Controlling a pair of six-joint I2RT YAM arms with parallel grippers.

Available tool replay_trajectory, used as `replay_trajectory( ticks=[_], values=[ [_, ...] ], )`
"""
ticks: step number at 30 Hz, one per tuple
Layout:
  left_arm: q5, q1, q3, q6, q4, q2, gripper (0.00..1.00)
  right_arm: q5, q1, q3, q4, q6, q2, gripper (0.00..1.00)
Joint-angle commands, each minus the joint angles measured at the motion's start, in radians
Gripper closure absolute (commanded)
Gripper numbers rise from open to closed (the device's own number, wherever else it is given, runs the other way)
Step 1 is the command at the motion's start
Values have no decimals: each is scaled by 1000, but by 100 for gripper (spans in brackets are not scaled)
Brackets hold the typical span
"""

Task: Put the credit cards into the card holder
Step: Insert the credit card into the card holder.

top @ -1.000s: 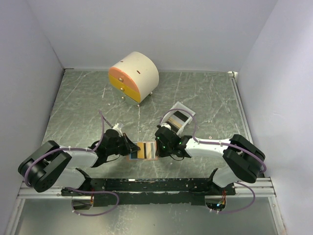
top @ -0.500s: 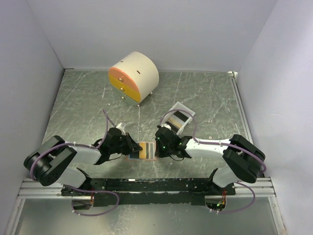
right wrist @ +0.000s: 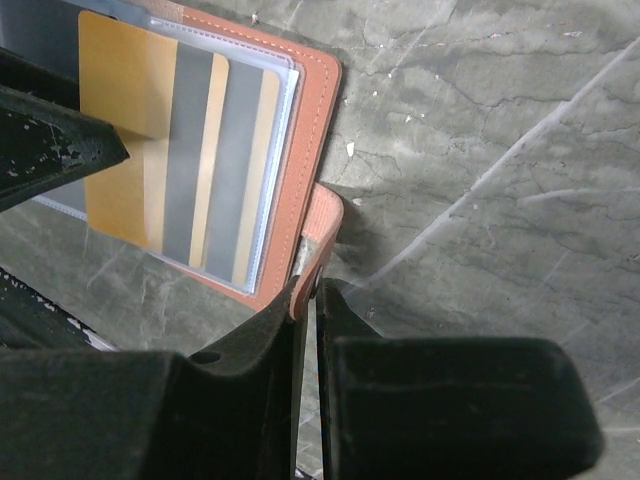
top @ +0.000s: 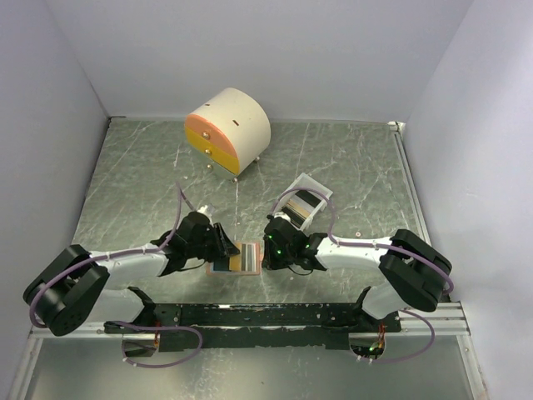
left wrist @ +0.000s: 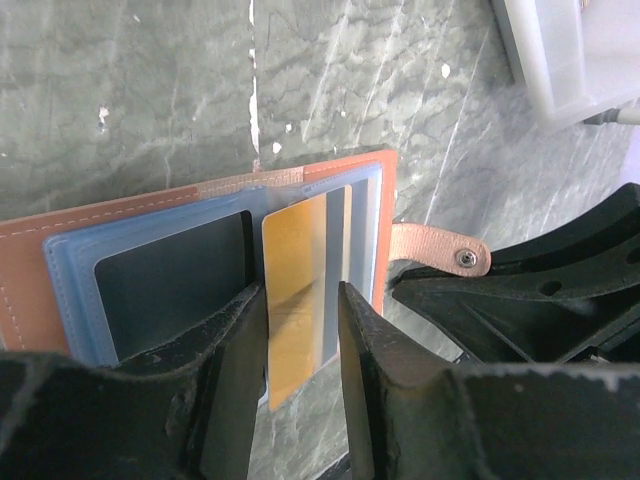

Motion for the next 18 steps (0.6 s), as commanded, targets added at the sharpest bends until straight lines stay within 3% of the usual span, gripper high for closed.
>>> replay_trajectory(
  ticks=[1,10,14,18],
  values=[
    [-64,-6,58,46,-123,3,55,10,6,1,-27,-5,-8,91],
    [-144,-9,181,110,-287,-33,53,43,6,-26,-9,18,-62,92],
    [-165,-9,167,93,-310,-63,54,53,6,-16,-13,14,-72,92],
    [-182,-8,151,93,-314,-72,45,51,6,-5,-6,16,-63,92]
  ],
)
